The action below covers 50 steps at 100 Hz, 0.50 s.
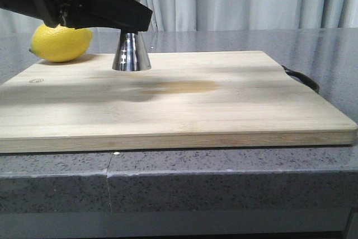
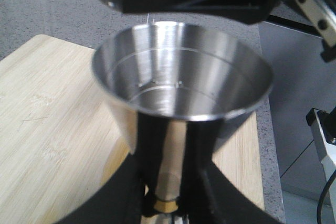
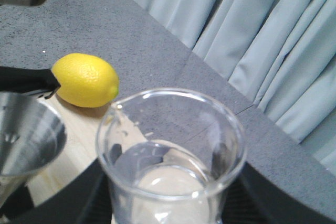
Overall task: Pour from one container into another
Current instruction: 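Grasp the glass beaker with the right gripper and lift it above the jigger, then tilt the beaker with the right gripper, pouring liquid into the held jigger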
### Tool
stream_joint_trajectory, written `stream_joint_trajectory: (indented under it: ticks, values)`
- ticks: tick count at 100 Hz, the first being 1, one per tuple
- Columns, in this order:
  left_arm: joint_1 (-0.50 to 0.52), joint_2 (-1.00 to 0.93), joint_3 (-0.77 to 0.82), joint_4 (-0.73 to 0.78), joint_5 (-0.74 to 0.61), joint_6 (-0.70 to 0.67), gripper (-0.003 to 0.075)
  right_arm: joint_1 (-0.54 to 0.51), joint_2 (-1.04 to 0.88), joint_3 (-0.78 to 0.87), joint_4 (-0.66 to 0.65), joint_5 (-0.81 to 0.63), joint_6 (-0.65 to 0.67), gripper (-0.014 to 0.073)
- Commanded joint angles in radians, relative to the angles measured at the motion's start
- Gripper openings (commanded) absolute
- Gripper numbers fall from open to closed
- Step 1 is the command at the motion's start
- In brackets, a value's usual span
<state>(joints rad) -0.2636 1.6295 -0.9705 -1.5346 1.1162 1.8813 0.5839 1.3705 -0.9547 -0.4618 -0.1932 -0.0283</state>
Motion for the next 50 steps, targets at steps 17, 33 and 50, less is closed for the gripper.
stream_joint_trajectory:
  ticks: [17, 33, 50]
  values:
    - [-0.009, -0.047, -0.030, -0.069, 0.067, -0.010, -0.0020, 0.023, -0.039, -0.084, -0.119, -0.019, -0.003, 0.0181]
    - [-0.009, -0.047, -0.030, -0.069, 0.067, -0.010, -0.0020, 0.058, -0.039, -0.087, -0.206, -0.008, -0.003, 0.0181]
    - [-0.009, -0.047, -0.030, -0.067, 0.078, -0.010, -0.0020, 0.061, -0.039, -0.087, -0.245, -0.008, -0.003, 0.0181]
